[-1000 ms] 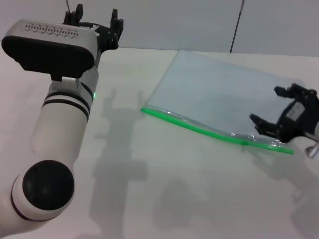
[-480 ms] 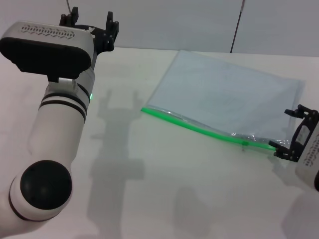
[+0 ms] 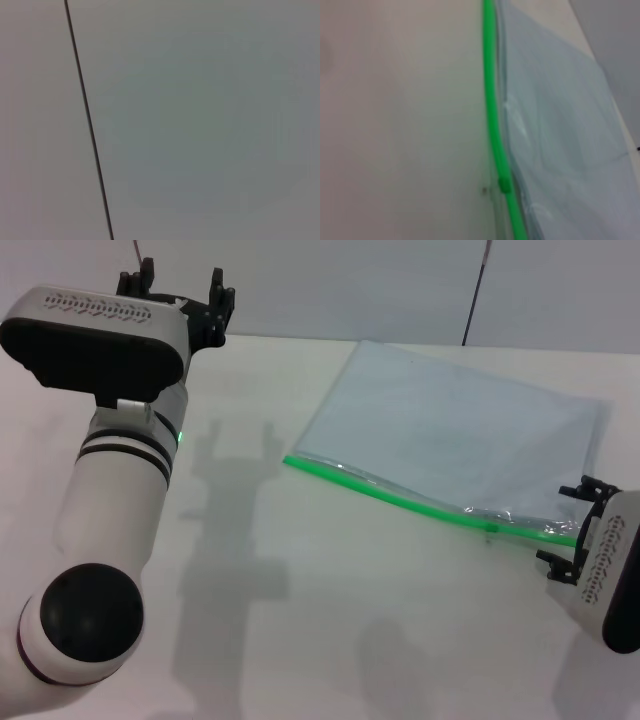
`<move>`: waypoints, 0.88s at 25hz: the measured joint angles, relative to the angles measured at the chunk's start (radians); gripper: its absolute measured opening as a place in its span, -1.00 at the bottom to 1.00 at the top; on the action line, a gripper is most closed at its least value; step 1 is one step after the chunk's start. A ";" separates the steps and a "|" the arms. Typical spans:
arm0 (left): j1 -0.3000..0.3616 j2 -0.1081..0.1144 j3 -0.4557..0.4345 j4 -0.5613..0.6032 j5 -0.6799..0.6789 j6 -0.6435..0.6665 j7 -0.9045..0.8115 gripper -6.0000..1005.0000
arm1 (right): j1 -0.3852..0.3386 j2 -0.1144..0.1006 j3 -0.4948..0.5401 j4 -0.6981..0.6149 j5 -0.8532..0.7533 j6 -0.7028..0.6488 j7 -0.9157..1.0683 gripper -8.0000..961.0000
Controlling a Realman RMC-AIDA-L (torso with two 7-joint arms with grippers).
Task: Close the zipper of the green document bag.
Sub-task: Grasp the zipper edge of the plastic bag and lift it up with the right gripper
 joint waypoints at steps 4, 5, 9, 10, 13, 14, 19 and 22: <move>0.000 0.000 0.000 0.001 -0.010 0.000 0.000 0.48 | 0.013 0.001 -0.004 0.026 -0.025 0.004 0.003 0.67; 0.000 0.000 0.000 0.001 -0.011 0.000 0.000 0.48 | 0.016 0.002 -0.004 0.030 -0.029 0.005 0.003 0.67; -0.001 0.000 0.000 0.001 -0.011 0.000 0.000 0.48 | 0.018 0.001 -0.001 0.036 -0.033 0.029 0.012 0.66; -0.001 0.000 0.000 0.001 -0.012 0.000 0.000 0.48 | 0.018 0.001 0.000 0.039 -0.033 0.041 0.014 0.66; -0.002 0.000 0.000 0.001 -0.012 0.000 0.000 0.48 | 0.024 0.000 0.008 0.060 -0.034 0.072 0.015 0.66; -0.003 -0.001 0.000 0.001 -0.012 0.000 0.000 0.48 | 0.029 0.000 0.013 0.068 -0.034 0.078 0.015 0.66; -0.003 -0.001 0.000 0.001 -0.012 0.000 0.000 0.48 | 0.040 0.001 0.028 0.088 -0.035 0.083 0.015 0.65; -0.004 -0.001 0.000 0.001 -0.012 0.000 0.000 0.48 | 0.041 0.001 0.035 0.092 -0.036 0.092 0.015 0.65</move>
